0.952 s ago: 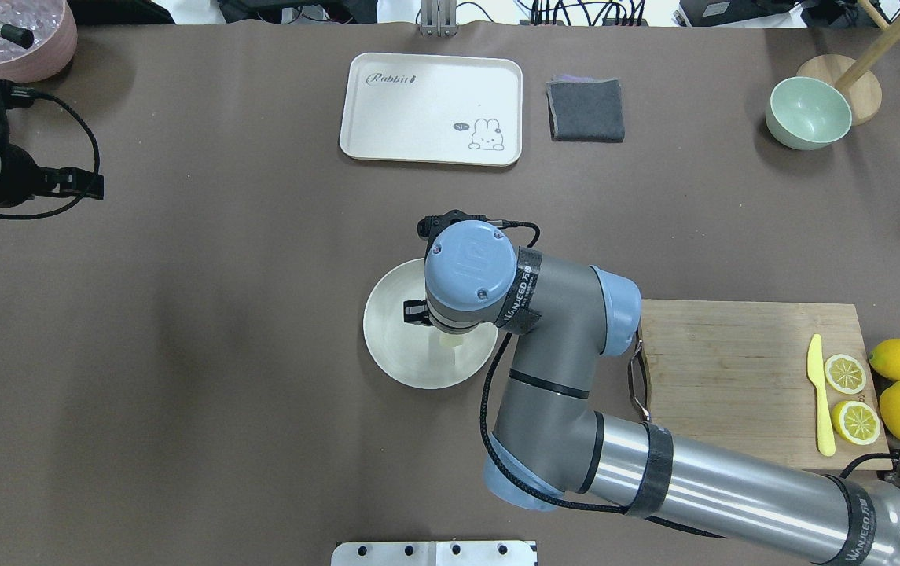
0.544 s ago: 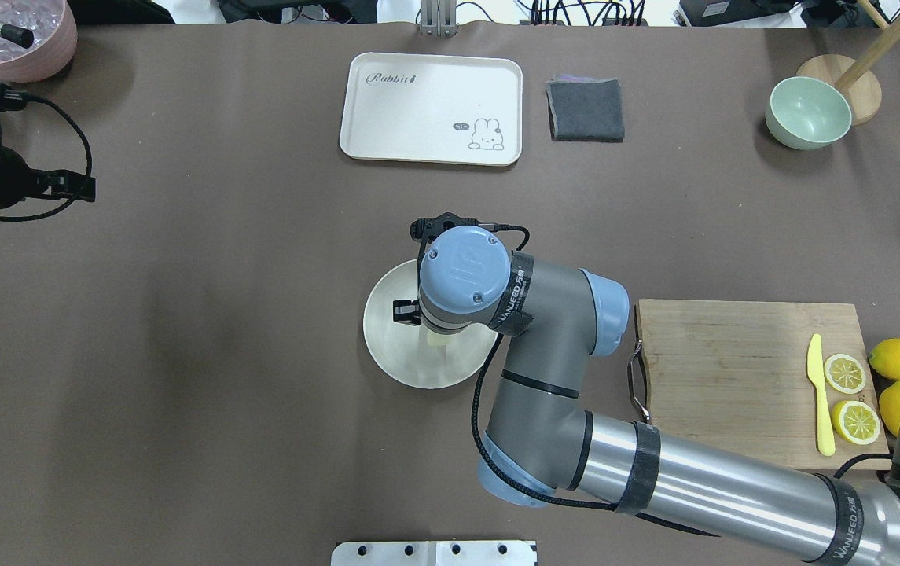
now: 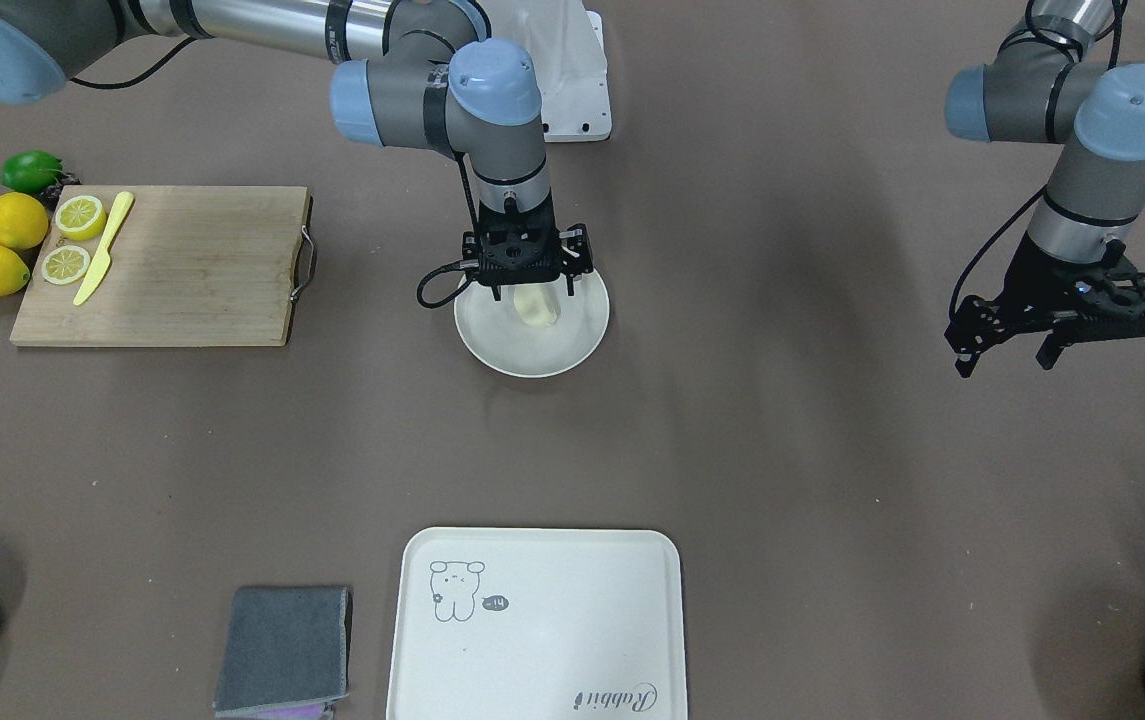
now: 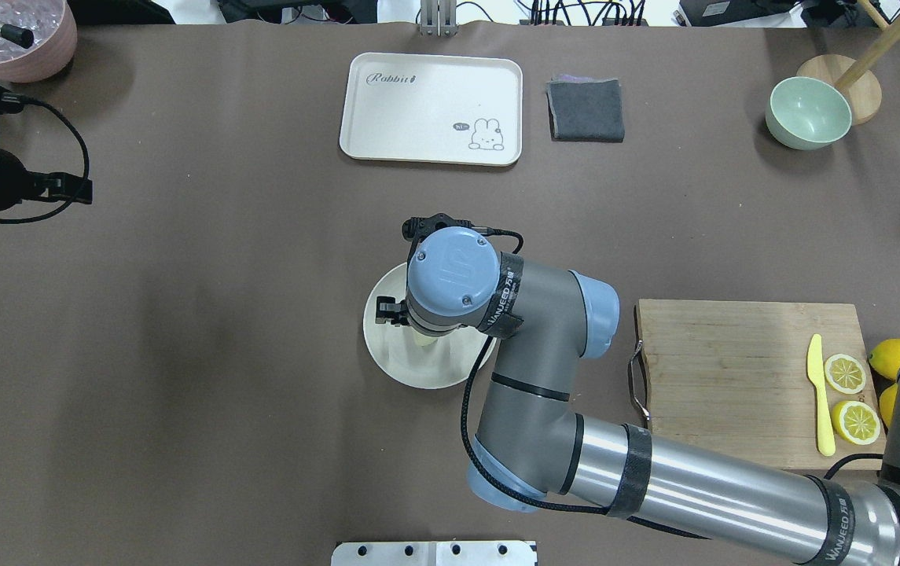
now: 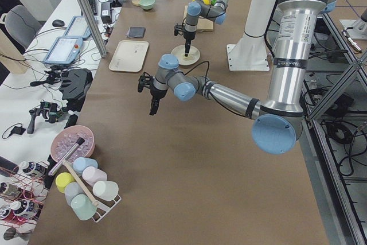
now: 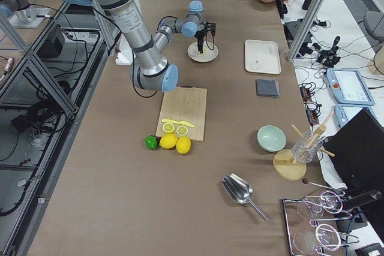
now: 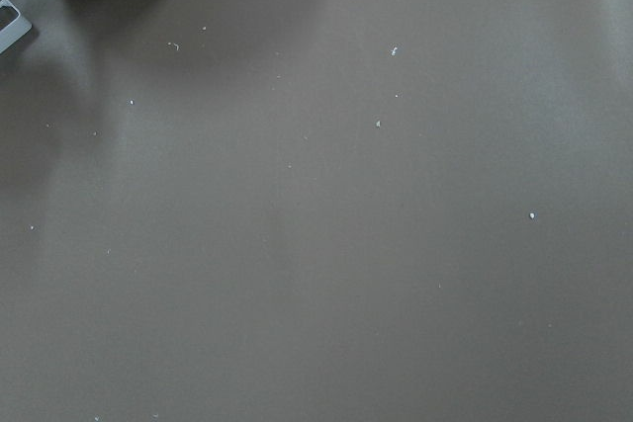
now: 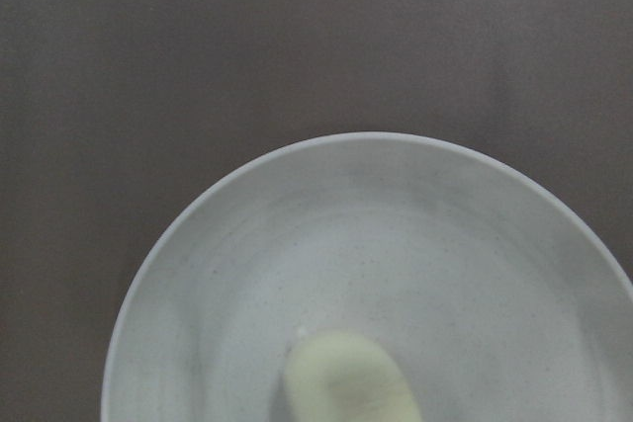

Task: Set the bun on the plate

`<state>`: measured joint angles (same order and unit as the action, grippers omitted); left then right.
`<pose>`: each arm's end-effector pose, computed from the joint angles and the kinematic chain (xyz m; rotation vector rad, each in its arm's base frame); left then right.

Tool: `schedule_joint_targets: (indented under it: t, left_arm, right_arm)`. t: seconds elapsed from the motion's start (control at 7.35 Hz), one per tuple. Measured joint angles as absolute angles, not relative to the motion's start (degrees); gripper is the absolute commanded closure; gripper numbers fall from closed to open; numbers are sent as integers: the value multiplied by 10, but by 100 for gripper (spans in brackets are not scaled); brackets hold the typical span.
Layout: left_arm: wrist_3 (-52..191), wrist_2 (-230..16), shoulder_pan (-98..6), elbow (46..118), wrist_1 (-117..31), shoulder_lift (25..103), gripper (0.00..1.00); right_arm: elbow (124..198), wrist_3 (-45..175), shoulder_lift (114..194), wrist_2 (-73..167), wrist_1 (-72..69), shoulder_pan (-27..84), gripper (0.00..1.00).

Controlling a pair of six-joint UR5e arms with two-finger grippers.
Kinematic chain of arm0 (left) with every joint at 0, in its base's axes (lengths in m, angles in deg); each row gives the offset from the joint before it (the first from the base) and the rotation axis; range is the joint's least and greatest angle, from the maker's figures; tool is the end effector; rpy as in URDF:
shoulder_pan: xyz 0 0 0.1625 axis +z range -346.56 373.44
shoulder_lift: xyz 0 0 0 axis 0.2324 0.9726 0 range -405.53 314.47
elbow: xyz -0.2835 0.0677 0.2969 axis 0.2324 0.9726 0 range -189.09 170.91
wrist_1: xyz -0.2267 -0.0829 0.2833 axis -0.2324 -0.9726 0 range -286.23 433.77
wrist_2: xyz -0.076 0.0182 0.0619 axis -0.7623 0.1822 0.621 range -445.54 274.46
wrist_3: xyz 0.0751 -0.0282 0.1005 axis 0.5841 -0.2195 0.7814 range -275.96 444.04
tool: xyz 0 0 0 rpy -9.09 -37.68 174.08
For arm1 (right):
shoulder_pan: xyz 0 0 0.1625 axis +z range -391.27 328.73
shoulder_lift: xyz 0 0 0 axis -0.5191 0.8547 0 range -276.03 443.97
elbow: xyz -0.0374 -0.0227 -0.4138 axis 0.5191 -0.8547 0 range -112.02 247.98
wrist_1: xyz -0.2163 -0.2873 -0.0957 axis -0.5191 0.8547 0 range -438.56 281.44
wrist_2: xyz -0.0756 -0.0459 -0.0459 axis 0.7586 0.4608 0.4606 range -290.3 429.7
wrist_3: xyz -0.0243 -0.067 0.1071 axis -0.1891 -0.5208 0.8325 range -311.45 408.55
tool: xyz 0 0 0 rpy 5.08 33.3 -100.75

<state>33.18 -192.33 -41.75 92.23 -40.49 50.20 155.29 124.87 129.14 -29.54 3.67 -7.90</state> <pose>0.2236 -0.4900 0.5013 0.3347 0.6926 -0.1604 -0.6092 -0.3859 0.2301 0.1330 -0.8722 0.0878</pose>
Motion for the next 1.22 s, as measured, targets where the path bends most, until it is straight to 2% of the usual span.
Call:
schedule_joint_targets:
  t: [0.27, 0.54, 0.95, 1.22]
  left_arm:
    - [332, -1931, -417, 923, -405, 497, 2]
    - [385, -1972, -438, 923, -398, 466, 2]
    - [631, -2043, -589, 923, -318, 438, 2]
    - [731, -2062, -689, 921, -258, 436, 2]
  right_arm:
    - [1584, 1242, 1294, -308, 88, -56, 0]
    - [1689, 1198, 1321, -355, 219, -6, 0]
    - [1828, 1010, 1460, -449, 309, 130, 0]
    - [1846, 838, 1554, -521, 311, 244, 0]
